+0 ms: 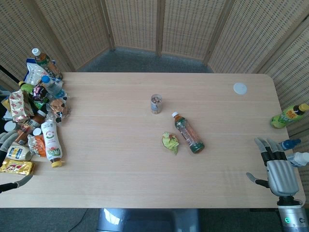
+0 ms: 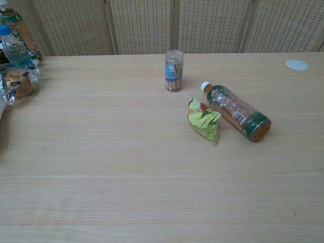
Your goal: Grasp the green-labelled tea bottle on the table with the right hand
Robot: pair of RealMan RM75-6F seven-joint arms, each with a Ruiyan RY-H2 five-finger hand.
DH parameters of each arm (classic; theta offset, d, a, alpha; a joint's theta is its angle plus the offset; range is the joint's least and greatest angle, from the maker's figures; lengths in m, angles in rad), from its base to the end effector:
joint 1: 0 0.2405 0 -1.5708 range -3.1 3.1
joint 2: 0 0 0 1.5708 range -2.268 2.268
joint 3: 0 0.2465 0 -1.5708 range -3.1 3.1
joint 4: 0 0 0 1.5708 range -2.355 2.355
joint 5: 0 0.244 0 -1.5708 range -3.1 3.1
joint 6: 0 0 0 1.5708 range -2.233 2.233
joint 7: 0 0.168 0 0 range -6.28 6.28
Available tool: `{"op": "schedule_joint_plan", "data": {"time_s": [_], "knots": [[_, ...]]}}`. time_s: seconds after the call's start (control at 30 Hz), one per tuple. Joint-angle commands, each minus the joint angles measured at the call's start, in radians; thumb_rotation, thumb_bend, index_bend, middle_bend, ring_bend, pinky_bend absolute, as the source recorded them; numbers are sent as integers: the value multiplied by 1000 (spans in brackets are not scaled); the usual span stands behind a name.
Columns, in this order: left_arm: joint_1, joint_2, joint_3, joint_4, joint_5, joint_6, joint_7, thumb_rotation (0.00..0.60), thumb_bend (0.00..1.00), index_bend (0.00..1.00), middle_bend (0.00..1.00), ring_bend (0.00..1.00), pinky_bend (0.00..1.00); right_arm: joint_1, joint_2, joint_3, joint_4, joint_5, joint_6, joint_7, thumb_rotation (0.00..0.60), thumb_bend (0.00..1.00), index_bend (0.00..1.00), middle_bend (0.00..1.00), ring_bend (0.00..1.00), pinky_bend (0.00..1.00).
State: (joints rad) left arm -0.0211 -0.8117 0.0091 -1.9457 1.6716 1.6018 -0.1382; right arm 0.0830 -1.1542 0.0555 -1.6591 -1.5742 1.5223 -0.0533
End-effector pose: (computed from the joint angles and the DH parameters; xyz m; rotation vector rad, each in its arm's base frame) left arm -0.2502 0.1704 0.1813 -1.4029 -0.9676 -1.1111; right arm -0.2862 -0.2059 0.1103 1.4154 -0.8637 0.9952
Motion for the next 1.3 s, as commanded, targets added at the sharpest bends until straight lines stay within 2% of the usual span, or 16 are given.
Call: {"op": "schedule_joint_plan", "data": {"time_s": [0.03, 0.37, 0.67, 1.0, 1.3], "knots": [[0, -1, 0, -1, 1, -1, 1, 600, 0, 0, 0, 0, 0, -1, -1, -1, 0, 1, 0, 1, 600, 0, 0, 0, 0, 0], [0, 5, -1, 2, 0, 4, -21, 600, 0, 0, 0, 0, 0, 3, -7, -7, -7, -8, -8, -7, 600, 0, 0, 0, 0, 0], [-5, 2, -5, 9, -21, -10, -17, 600, 0, 0, 0, 0, 0, 63, -73, 14, -3, 48, -117, -43, 600, 0, 0, 0, 0, 0], [-24, -17, -18, 16, -64, -49, 9, 600, 0, 0, 0, 0, 0, 201, -199, 105, -11, 209, -299, -103, 600, 0, 0, 0, 0, 0], [-38, -28, -27, 28, -96, -76, 17, 600, 0, 0, 0, 0, 0, 267, -358, 116, -4, 313, -349, -213, 600, 0, 0, 0, 0, 0]]}}
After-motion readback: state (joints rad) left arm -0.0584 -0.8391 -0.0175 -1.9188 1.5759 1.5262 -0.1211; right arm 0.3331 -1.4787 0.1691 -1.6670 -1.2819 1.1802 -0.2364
